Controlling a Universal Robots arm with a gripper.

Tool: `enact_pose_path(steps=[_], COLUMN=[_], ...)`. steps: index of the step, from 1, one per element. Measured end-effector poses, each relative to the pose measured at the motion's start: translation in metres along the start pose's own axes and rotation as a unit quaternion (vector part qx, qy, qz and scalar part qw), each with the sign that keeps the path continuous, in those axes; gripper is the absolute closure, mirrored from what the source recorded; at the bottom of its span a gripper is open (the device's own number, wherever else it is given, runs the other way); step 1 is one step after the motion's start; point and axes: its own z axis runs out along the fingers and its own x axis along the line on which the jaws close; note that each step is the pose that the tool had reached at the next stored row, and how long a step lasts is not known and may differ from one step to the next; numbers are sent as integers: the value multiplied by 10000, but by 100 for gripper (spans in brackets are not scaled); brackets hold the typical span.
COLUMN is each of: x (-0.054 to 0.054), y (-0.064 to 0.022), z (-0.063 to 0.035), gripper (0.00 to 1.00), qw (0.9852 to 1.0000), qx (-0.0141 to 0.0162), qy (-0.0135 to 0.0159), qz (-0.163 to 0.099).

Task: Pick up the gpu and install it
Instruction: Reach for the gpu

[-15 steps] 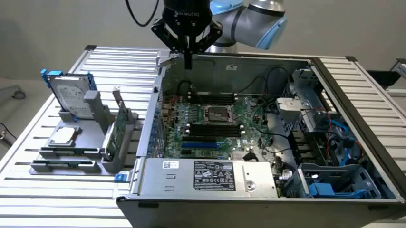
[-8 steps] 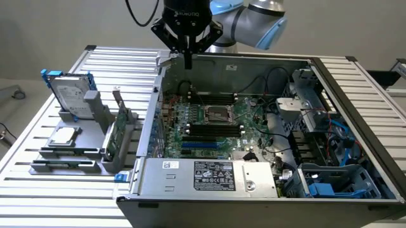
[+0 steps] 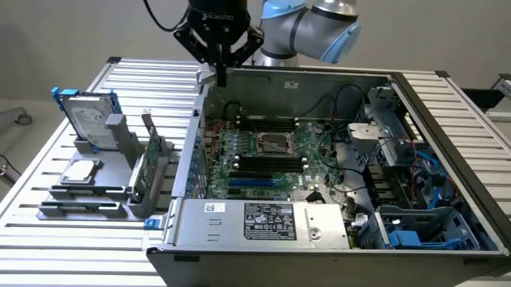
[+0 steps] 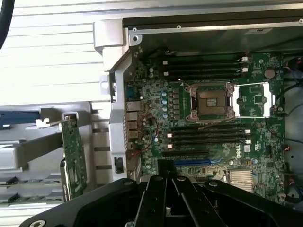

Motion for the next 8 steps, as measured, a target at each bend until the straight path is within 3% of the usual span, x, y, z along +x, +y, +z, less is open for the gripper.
enact_pose_path(steps=[4, 8], x=[161, 341], y=[-12, -25], z=[5, 21], gripper=[89, 89], qw=[10000, 10000], qx=[4, 5], qy=[62, 68], qz=[3, 3])
